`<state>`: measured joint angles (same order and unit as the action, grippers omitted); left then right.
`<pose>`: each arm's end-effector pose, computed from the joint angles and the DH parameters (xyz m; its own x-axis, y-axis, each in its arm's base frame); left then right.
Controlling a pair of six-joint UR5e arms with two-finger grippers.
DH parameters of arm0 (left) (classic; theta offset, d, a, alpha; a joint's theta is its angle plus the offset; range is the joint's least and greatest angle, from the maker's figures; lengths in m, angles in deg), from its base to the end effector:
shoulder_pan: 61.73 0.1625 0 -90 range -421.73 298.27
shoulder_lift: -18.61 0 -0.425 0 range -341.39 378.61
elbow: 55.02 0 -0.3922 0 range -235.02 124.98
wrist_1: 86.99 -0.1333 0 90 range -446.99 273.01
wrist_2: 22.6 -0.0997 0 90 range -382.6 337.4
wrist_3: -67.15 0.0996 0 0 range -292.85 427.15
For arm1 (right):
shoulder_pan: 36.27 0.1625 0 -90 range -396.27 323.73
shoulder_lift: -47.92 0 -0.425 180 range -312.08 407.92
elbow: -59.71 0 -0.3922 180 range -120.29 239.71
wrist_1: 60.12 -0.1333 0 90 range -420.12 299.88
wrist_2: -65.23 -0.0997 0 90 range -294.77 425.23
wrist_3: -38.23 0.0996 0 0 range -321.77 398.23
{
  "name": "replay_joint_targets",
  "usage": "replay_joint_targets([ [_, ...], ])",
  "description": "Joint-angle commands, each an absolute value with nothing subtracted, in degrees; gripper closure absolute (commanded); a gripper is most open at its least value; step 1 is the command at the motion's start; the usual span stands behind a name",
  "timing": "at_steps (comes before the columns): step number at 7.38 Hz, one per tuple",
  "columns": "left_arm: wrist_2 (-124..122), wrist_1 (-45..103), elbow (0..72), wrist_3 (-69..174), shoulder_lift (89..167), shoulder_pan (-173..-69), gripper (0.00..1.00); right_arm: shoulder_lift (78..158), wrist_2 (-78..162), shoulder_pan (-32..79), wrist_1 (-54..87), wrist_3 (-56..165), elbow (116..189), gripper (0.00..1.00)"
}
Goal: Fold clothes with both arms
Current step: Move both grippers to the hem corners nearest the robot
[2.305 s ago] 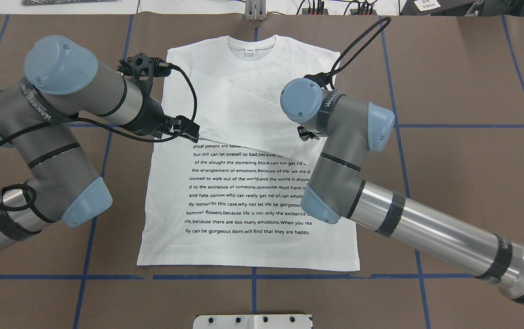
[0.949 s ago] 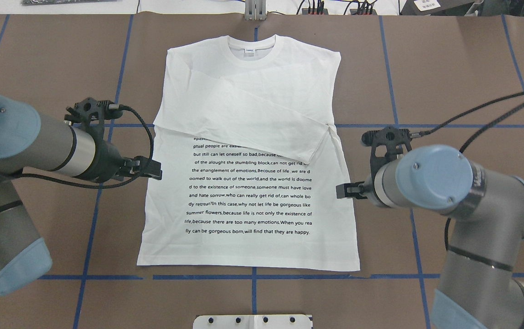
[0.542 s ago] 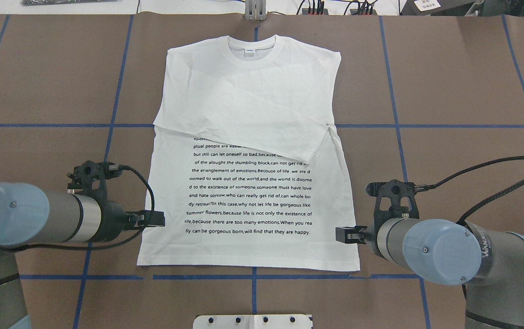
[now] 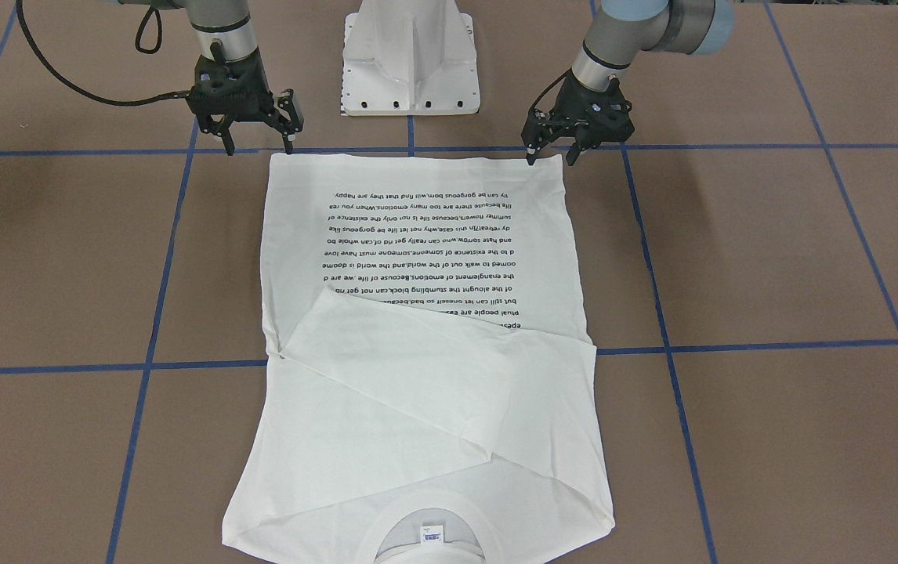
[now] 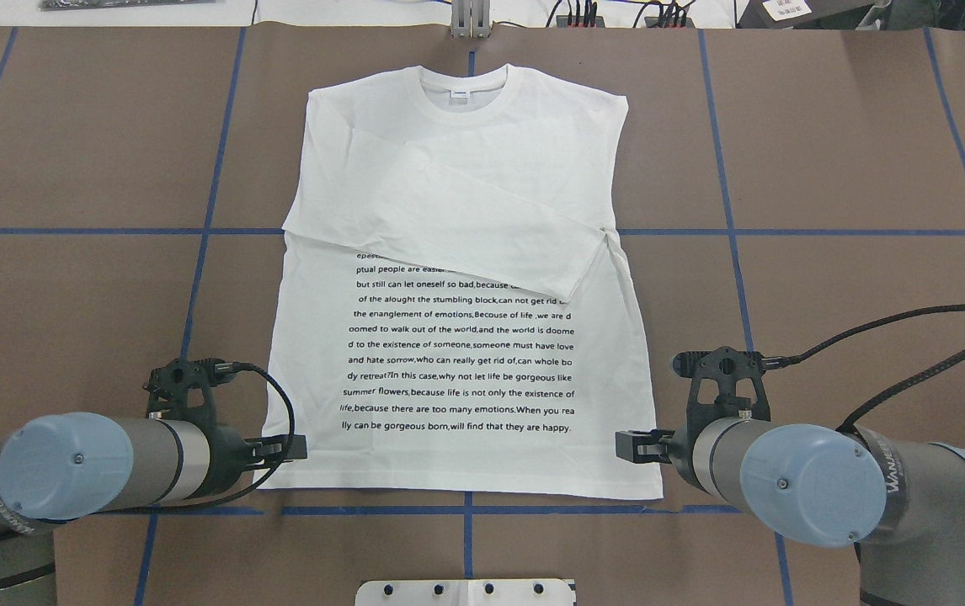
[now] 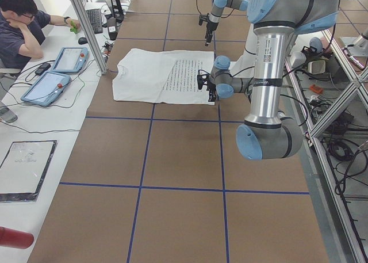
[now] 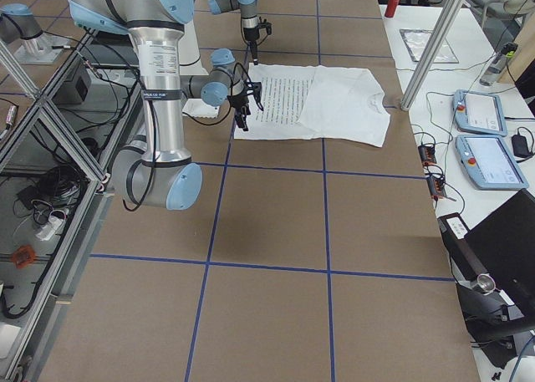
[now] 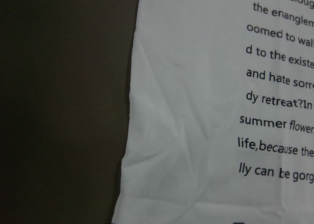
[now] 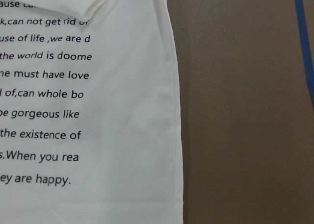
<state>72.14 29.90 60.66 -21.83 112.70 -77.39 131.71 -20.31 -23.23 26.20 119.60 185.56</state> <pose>0.4558 -0.2577 0.3629 0.5327 -0.1309 -0.8361 0.1931 0.9807 -0.0305 -0.4337 -0.2452 0.3202 0.7141 0.0118 0.6999 -0.1740 0.9715 0.1611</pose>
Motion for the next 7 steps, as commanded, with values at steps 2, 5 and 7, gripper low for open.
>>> replay_joint_targets([
  [2, 72.06, 26.83, 60.47, -21.45, 112.56, -76.33, 0.54, 131.67, -20.29, -23.26, 26.19, 119.61, 185.57, 0.0],
  [5, 71.97, 26.3, 60.2, -21.01, 112.21, -74.04, 0.54, 131.67, -20.29, -23.26, 26.19, 119.61, 185.57, 0.0],
  [7, 71.97, 26.3, 60.12, -18.29, 112.3, -74.03, 0.59, 131.76, -20.29, -23.26, 26.28, 119.61, 185.48, 0.0],
])
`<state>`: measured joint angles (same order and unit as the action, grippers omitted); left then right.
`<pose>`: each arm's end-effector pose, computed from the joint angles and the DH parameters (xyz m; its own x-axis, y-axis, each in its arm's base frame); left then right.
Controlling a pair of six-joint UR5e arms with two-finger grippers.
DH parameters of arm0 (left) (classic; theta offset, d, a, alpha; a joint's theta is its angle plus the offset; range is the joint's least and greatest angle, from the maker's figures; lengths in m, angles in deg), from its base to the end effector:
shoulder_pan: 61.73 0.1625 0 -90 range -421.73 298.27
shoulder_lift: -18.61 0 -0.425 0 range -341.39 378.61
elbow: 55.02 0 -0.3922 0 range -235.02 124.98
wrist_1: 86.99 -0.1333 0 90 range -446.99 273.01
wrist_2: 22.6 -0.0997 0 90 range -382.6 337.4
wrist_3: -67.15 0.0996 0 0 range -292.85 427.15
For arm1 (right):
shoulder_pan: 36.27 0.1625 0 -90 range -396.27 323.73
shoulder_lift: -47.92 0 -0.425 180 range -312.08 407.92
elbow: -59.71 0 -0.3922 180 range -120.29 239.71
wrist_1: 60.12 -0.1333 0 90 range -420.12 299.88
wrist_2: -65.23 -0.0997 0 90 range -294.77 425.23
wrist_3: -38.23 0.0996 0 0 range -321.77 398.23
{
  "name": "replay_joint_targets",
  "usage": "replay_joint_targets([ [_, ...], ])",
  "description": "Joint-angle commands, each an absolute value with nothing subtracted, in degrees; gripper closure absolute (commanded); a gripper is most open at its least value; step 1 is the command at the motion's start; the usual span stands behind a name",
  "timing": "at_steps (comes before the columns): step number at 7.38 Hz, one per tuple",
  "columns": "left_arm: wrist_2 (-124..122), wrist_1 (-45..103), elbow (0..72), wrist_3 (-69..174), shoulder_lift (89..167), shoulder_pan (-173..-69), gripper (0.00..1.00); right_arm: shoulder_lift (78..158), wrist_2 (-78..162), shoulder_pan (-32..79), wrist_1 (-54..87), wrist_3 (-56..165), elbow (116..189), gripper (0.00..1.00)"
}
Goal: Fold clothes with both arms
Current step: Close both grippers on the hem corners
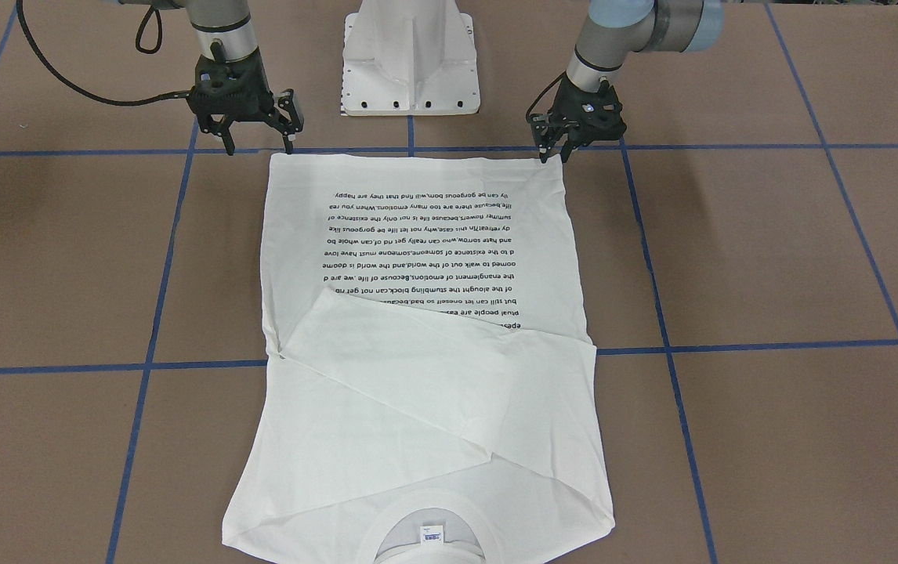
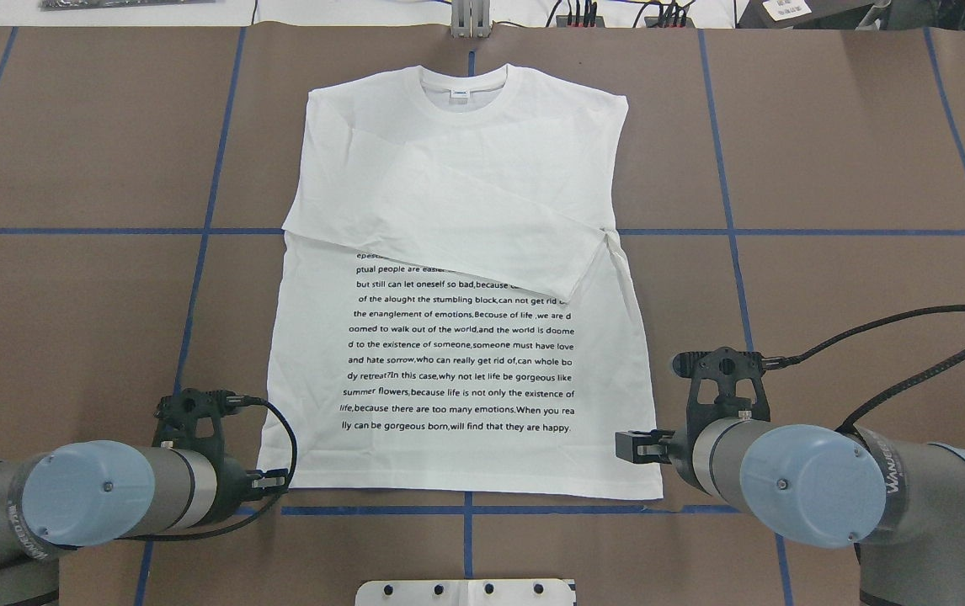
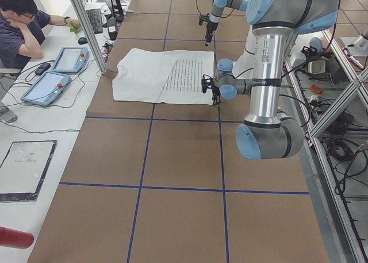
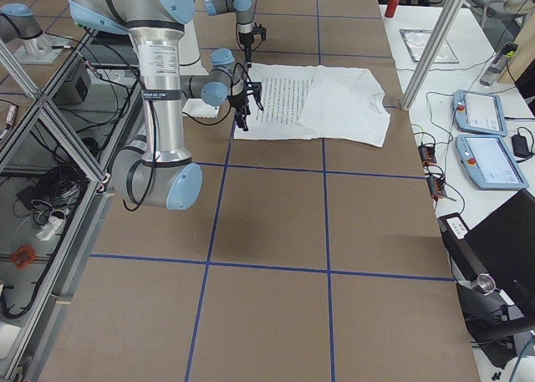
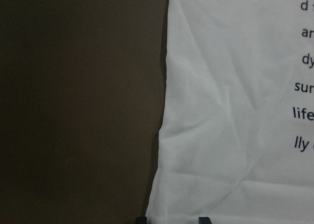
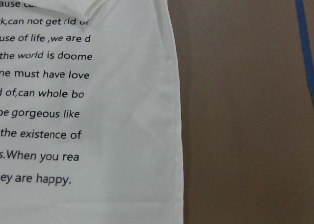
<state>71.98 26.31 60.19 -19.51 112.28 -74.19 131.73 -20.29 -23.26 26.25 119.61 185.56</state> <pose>0.4711 -0.2325 0.3793 0.6067 -0.0746 -0.7915 0.1183 0.9930 -0.0029 -0.4338 -0.2450 0.3205 0.7150 0.0118 0.6991 -0.1737 0.9715 0.1612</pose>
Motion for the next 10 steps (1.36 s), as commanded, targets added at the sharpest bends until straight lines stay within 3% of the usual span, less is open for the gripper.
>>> replay_joint_targets([
  [1, 72.06, 25.95, 60.11, -18.28, 112.39, -74.03, 0.74, 131.76, -20.29, -23.26, 26.19, 119.61, 185.48, 0.0],
  [2, 72.14, 25.34, 60.2, -18.28, 112.73, -74.12, 1.0, 131.76, -20.29, -23.35, 26.28, 119.61, 185.48, 0.0],
  [5, 72.32, 25.07, 60.81, -18.2, 112.83, -74.56, 1.0, 131.85, -20.29, -24.05, 26.1, 119.7, 184.95, 0.0],
  [7, 72.67, 25.07, 61.17, -18.2, 113.0, -74.82, 1.0, 133.68, -18.2, -25.71, 18.5, 123.28, 182.59, 0.01],
  [8, 72.67, 25.15, 61.17, -18.2, 113.0, -74.83, 1.0, 135.09, -15.4, -27.12, 15.15, 123.91, 181.36, 0.08],
  [10, 72.94, 25.24, 61.34, -18.28, 113.18, -74.83, 1.0, 134.58, -11.87, -30.1, 15.12, 126.46, 179.78, 0.37],
])
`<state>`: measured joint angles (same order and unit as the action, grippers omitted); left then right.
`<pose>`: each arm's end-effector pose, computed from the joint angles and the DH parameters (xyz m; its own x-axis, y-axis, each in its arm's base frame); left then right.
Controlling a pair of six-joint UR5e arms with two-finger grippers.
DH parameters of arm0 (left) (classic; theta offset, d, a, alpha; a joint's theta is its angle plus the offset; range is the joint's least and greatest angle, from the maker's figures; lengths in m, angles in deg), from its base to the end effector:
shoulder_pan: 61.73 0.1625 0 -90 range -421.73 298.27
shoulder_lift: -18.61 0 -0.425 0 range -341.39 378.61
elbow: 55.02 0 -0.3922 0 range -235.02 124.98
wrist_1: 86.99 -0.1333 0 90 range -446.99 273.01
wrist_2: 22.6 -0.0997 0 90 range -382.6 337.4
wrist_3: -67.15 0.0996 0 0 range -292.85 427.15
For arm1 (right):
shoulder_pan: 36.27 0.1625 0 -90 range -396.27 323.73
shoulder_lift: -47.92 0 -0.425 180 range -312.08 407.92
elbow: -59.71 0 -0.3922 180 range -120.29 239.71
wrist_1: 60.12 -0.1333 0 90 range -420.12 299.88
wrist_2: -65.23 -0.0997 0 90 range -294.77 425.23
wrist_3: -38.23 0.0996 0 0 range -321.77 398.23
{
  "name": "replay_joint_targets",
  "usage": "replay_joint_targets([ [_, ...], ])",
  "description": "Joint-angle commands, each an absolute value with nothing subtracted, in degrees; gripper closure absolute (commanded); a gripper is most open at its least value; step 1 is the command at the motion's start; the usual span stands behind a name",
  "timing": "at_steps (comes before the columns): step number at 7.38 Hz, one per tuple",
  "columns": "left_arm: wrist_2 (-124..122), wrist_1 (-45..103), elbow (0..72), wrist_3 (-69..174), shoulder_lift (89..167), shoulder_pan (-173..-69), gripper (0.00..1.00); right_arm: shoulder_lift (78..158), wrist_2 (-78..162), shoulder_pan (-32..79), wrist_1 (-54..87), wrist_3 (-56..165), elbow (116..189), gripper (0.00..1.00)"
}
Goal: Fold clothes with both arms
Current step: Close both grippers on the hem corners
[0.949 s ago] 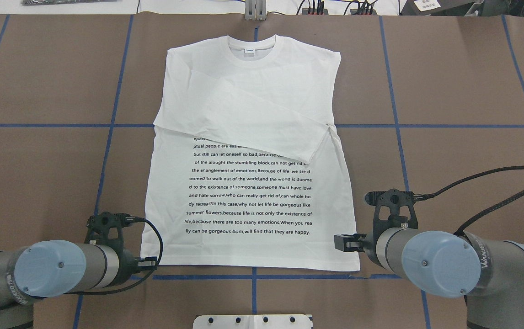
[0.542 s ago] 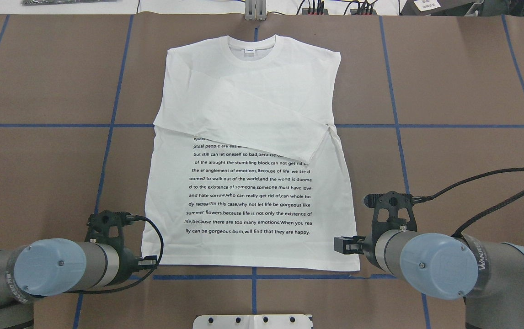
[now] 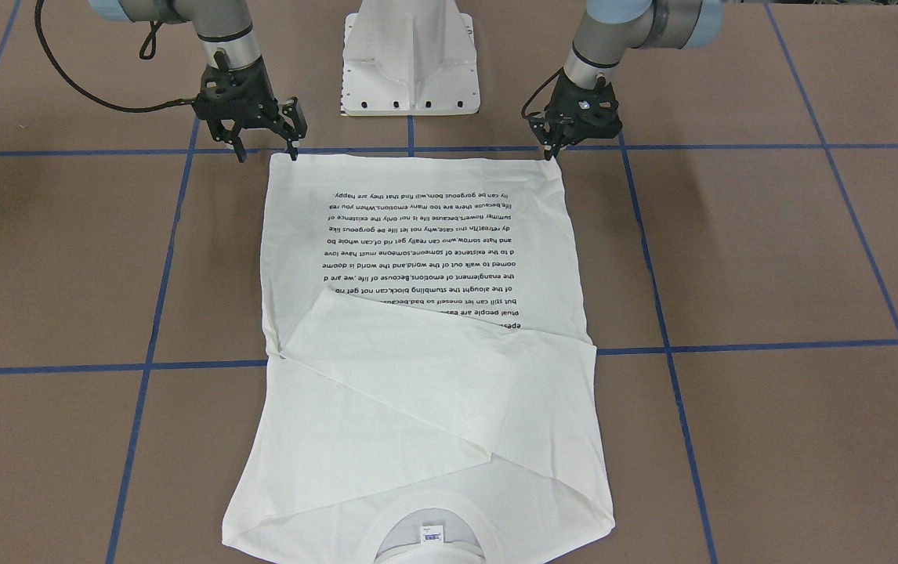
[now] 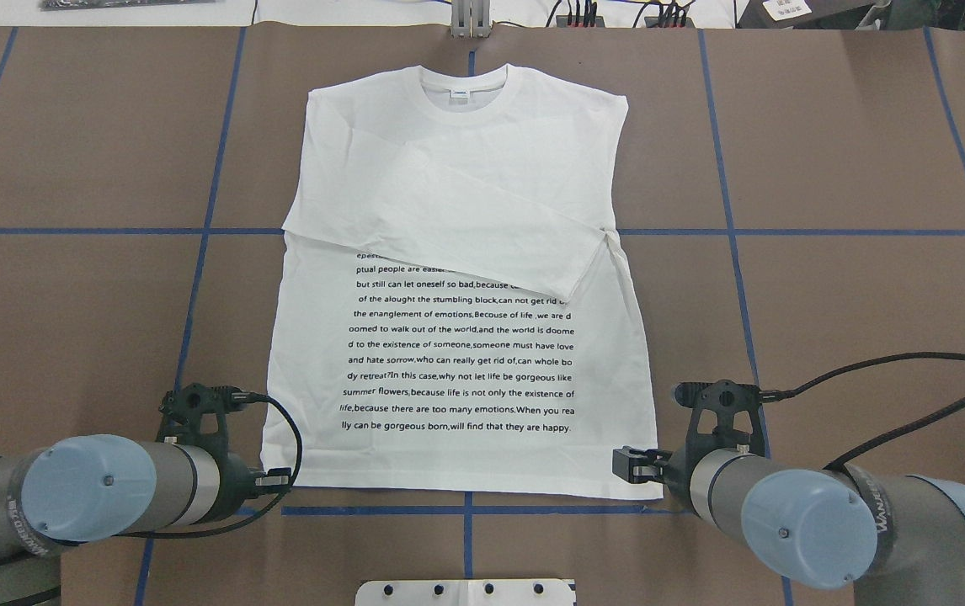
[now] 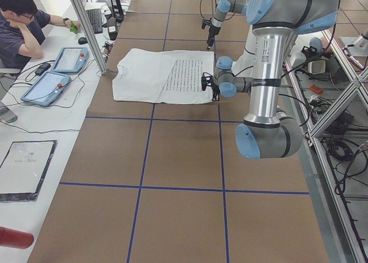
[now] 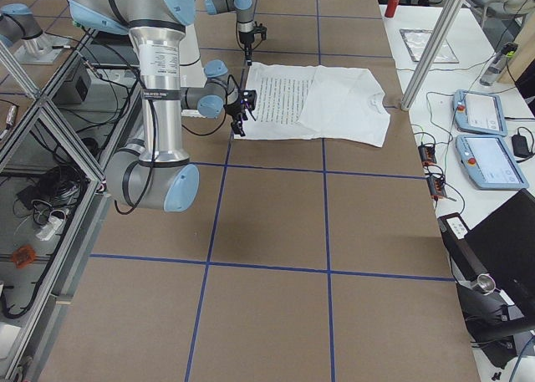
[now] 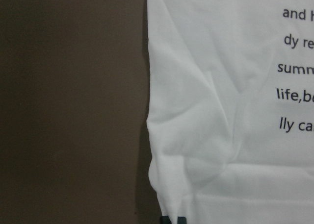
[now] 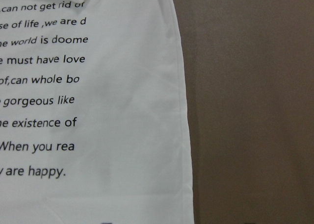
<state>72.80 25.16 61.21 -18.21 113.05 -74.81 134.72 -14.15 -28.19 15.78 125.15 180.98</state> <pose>0.4682 -0.2360 0.3667 0.5990 -0.0565 -0.7987 0.1042 0.9945 0.0078 -0.4603 -0.2185 0.3549 0.6690 0.0416 0.7421 -0.2394 0.9573 0.1621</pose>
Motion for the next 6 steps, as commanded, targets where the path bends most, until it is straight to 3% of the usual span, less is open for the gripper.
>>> replay_joint_targets([
  [1, 72.94, 25.24, 61.43, -18.28, 113.26, -74.83, 1.0, 134.49, -10.98, -30.73, 15.12, 126.47, 179.42, 0.42],
  [6, 73.02, 25.24, 61.87, -18.28, 113.26, -74.83, 1.0, 134.4, -8.86, -33.11, 15.47, 126.47, 178.27, 0.47],
])
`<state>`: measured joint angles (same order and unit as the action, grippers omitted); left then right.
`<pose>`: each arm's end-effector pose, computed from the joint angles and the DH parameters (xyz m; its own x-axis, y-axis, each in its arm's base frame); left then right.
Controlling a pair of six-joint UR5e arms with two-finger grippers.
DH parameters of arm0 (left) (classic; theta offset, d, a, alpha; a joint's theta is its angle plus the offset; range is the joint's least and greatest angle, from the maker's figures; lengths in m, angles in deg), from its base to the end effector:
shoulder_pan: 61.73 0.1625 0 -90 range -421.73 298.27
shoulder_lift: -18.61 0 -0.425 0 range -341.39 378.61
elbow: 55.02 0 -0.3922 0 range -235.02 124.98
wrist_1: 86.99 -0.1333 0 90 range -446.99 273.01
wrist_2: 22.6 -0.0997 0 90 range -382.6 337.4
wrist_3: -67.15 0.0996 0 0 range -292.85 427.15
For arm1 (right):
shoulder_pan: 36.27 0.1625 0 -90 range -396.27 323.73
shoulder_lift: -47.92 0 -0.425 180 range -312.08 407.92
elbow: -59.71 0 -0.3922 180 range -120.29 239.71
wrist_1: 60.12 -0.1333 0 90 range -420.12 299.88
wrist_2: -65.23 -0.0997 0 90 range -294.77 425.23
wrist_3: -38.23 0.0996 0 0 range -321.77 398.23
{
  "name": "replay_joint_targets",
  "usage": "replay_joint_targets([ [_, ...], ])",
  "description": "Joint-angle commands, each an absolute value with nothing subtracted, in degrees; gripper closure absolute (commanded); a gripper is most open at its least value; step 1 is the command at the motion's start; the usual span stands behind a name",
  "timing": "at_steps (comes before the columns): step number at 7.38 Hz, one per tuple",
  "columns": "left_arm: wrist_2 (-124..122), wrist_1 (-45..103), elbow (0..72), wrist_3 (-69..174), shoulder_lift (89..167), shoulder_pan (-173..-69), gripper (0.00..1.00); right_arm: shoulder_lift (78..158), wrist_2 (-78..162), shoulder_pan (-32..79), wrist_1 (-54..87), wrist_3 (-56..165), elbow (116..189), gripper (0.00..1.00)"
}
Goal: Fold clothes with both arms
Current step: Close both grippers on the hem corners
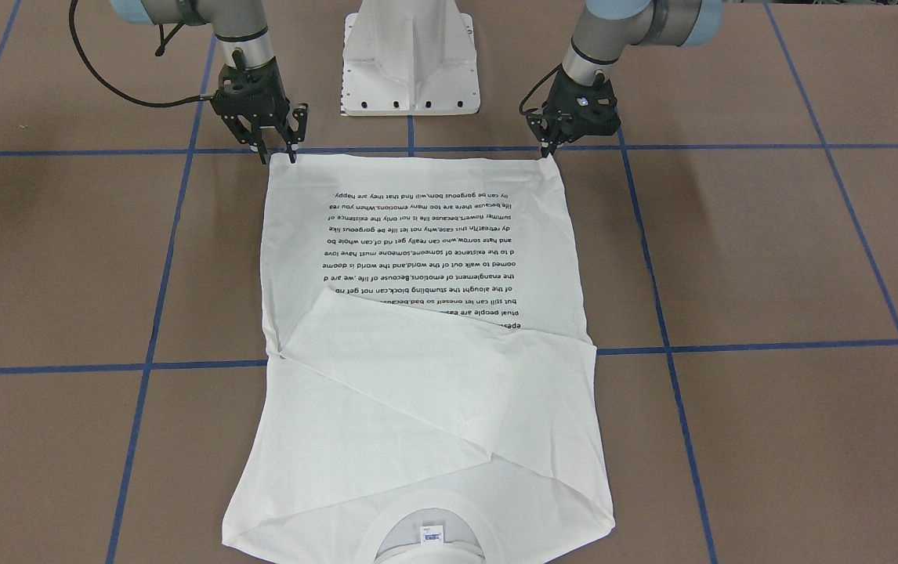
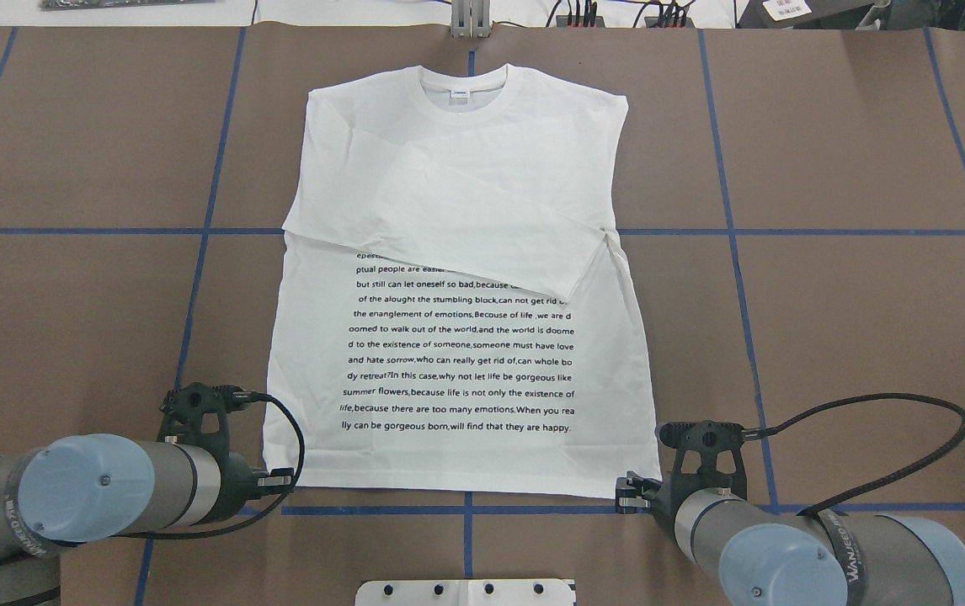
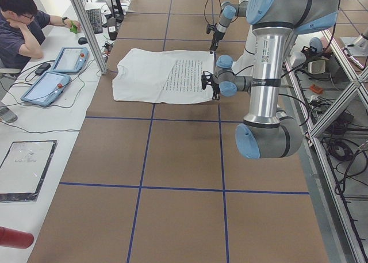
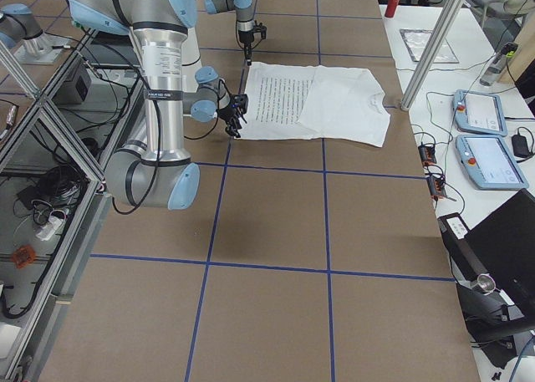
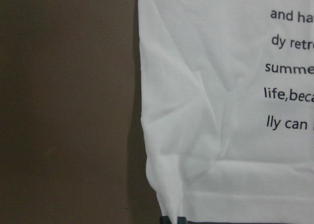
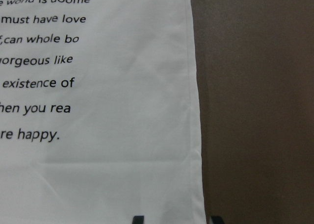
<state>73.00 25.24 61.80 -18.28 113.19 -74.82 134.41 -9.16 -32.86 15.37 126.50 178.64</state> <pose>0.4665 -0.2353 0.3603 0.5876 -0.0552 -0.8073 0.1024 0.9947 0.0065 -0.4848 -0.1893 0.3689 0.6888 0.0119 0.7249 -0.2329 0.9505 0.2057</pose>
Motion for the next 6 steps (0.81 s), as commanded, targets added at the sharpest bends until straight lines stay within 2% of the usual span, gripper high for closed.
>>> replay_joint_targets([
  [1, 73.02, 25.24, 61.87, -18.28, 113.18, -74.83, 1.0, 134.49, -8.86, -33.28, 15.47, 126.47, 178.1, 0.48],
  [2, 73.02, 25.24, 61.96, -18.28, 113.18, -74.83, 1.0, 134.49, -8.86, -33.37, 15.47, 126.47, 178.09, 0.54],
  [3, 72.94, 25.24, 62.31, -18.28, 113.18, -74.91, 1.0, 134.4, -8.86, -33.37, 15.47, 126.47, 178.09, 0.64],
  [5, 72.94, 25.24, 62.4, -18.28, 113.18, -74.91, 1.0, 134.49, -8.6, -33.37, 15.47, 126.47, 178.09, 1.0],
  [6, 72.94, 25.16, 63.01, -18.28, 113.09, -74.91, 1.0, 134.49, -7.82, -33.37, 15.55, 126.47, 178.09, 1.0],
])
